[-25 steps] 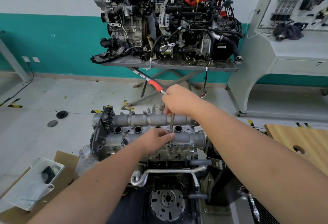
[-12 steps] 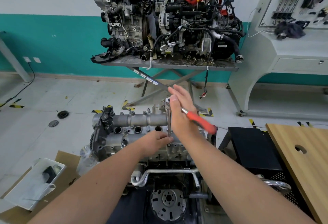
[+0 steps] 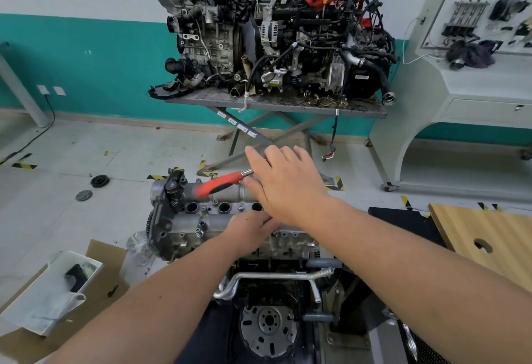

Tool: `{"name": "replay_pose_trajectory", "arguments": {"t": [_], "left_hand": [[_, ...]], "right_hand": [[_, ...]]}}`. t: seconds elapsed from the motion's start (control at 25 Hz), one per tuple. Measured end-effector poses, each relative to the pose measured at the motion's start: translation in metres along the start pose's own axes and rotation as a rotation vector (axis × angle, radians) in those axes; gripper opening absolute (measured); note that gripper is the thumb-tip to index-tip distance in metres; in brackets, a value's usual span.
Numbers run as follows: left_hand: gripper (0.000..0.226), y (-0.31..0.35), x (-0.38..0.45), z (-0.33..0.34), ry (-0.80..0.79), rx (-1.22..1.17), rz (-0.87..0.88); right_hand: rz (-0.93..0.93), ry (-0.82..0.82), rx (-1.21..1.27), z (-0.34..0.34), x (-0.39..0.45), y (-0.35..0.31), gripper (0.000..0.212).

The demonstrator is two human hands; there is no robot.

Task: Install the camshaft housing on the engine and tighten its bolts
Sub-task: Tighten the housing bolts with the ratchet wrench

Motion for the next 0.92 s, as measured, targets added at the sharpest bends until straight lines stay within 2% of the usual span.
{"name": "replay_pose_trajectory", "arguments": {"t": [0.12, 0.2, 0.24, 0.32, 0.4, 0.44, 0.52, 0.56, 0.64, 0.72, 0.8, 0.92], "left_hand": [[0.036, 0.0, 0.0, 0.0, 0.063, 0.087, -0.011], [0.035, -0.002, 0.0, -0.002, 0.019, 0.096, -0.004], [0.033, -0.002, -0.001, -0.003, -0.001, 0.114, 0.016], [0.031, -0.001, -0.003, -0.004, -0.041, 0.082, 0.046], [0.033, 0.0, -0.005, -0.005, -0.07, 0.036, 0.051], [0.036, 0.0, -0.005, -0.005, -0.081, 0.036, 0.053], [0.043, 0.0, -0.003, -0.007, -0.092, 0.046, 0.048], [0.043, 0.001, -0.003, -0.009, -0.098, 0.053, 0.049], [0.039, 0.002, -0.001, -0.01, -0.103, 0.076, 0.044], [0.038, 0.003, 0.002, -0.01, -0.109, 0.078, 0.032], [0.04, 0.003, 0.002, -0.009, -0.108, 0.082, 0.021], [0.037, 0.001, 0.002, -0.008, -0.118, 0.074, 0.025]], "right_hand": [[0.101, -0.108, 0.075, -0.017, 0.017, 0.0, 0.024], [0.266, -0.24, 0.237, -0.024, 0.028, 0.004, 0.018], [0.38, -0.276, 0.471, -0.024, 0.031, 0.008, 0.019], [0.648, -0.289, 1.217, -0.021, 0.026, 0.008, 0.014], [0.792, -0.217, 1.904, -0.01, 0.015, 0.001, 0.014], [0.815, -0.124, 2.104, -0.004, 0.011, -0.001, 0.021], [0.852, 0.108, 2.317, 0.01, 0.005, -0.001, 0.027], [0.869, 0.229, 2.367, 0.016, 0.004, 0.001, 0.02], [0.834, 0.397, 2.271, 0.022, 0.0, 0.008, 0.015], [0.734, 0.404, 1.94, 0.027, -0.007, 0.013, 0.025], [0.559, 0.429, 1.6, 0.026, -0.013, 0.01, 0.032], [0.198, 0.614, 1.172, 0.028, -0.014, 0.007, 0.034]]}}
Point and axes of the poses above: each hand's wrist, its own x-axis towards the middle knuckle, its own z-axis out of the palm, y = z × x, the point moved 2 cm from there along x, towards the middle knuckle, and after that the axes turned 14 degrees about x, right-handed, at the moved point
